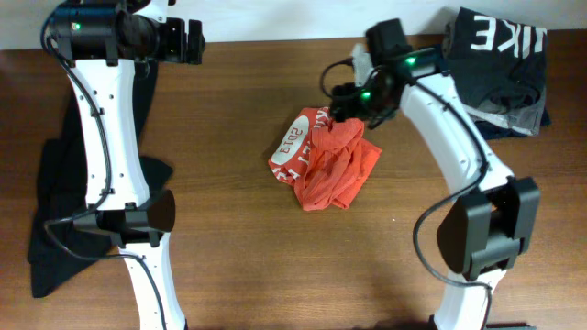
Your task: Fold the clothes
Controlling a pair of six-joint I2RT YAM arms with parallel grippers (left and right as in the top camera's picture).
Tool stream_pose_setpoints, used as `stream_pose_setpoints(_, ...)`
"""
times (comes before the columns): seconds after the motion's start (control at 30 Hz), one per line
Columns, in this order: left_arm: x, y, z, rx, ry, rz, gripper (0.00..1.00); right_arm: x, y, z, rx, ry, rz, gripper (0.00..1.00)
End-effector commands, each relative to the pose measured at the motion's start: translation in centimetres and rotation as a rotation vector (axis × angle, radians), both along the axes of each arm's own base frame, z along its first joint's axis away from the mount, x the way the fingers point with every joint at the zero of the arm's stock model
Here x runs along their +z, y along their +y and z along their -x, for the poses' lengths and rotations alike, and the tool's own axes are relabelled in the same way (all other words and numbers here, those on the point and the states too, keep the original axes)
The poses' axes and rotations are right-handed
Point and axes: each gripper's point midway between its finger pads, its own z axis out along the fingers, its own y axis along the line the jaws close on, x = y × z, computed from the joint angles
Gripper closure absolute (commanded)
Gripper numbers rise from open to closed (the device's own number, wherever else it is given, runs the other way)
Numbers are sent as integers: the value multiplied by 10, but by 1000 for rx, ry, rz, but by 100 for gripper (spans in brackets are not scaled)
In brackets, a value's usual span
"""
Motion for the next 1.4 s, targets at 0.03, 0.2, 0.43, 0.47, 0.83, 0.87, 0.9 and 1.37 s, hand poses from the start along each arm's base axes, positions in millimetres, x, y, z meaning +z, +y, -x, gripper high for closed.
stream_pose_setpoints(0.03,0,17,-5,36,-17,-59,1,-12,21,8,-107,16,105,25)
stream_pose_setpoints(0.2,0,20,-5,40,-16,-59,1,-44,31,13,-199,45,220,27)
stream_pose_setpoints(0.43,-2,20,-2,39,-1,-59,1,-68,34,16,-194,82,264,48)
stream_pose_setpoints(0.47,-2,20,-2,39,-1,-59,1,-68,29,15,-204,79,280,58)
stream_pose_setpoints(0.83,-3,19,0,39,6,-59,1,-72,-52,39,-327,265,396,96)
stream_pose_setpoints(0.87,-3,20,0,39,6,-59,1,-73,-58,41,-334,285,399,96)
stream_pose_setpoints(0.9,-3,19,0,39,6,-59,1,-73,-64,45,-333,310,399,96)
stream_pose_setpoints(1.37,-3,20,0,39,6,-59,1,-67,-123,70,-216,488,272,32)
